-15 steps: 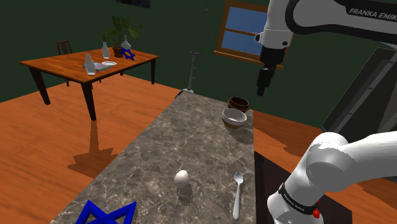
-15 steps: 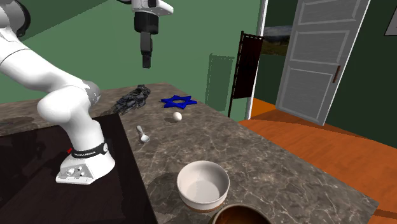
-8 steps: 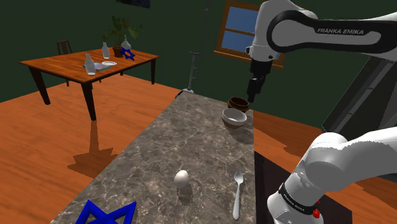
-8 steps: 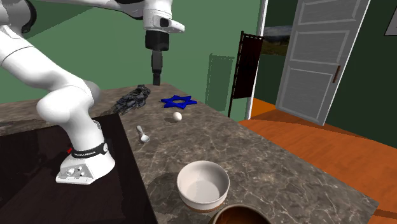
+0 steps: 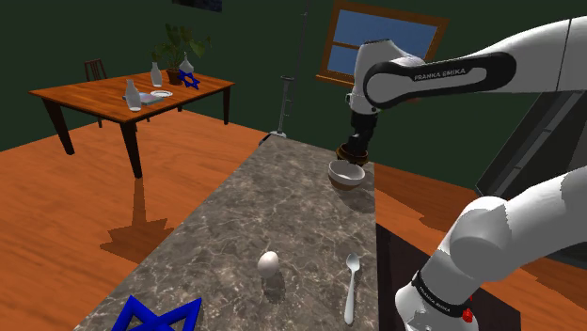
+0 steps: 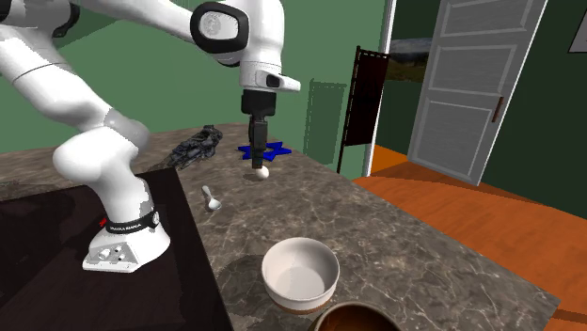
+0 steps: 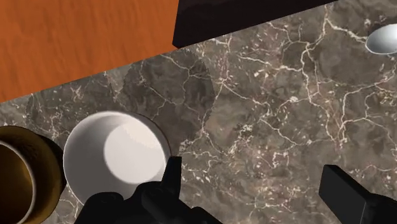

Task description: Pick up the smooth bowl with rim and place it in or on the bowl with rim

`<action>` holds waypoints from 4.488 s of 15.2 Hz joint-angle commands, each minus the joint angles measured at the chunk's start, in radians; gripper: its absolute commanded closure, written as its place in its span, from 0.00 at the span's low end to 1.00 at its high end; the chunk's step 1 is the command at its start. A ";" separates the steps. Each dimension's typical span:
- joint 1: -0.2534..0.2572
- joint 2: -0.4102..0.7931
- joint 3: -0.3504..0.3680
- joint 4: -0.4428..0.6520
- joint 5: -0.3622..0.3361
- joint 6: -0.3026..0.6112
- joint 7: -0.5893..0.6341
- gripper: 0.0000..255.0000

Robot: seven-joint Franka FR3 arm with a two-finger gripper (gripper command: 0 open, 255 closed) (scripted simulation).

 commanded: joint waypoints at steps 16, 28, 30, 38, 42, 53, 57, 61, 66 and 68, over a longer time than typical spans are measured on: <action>-0.068 0.519 -0.104 0.098 -0.051 0.428 -0.048 0.00; -0.077 0.568 -0.111 0.071 -0.059 0.505 -0.045 0.00; -0.077 0.568 -0.111 0.071 -0.059 0.505 -0.045 1.00; -0.077 0.568 -0.111 0.071 -0.059 0.505 -0.045 1.00; -0.076 0.537 -0.110 0.081 -0.056 0.465 -0.052 1.00; -0.071 0.438 -0.106 0.131 -0.048 0.317 -0.076 1.00; -0.069 0.409 -0.104 0.157 -0.044 0.263 -0.085 1.00; -0.067 0.383 -0.101 0.185 -0.041 0.209 -0.093 1.00; -0.066 0.356 -0.098 0.225 -0.038 0.142 -0.104 1.00; -0.065 0.346 -0.097 0.243 -0.036 0.116 -0.108 1.00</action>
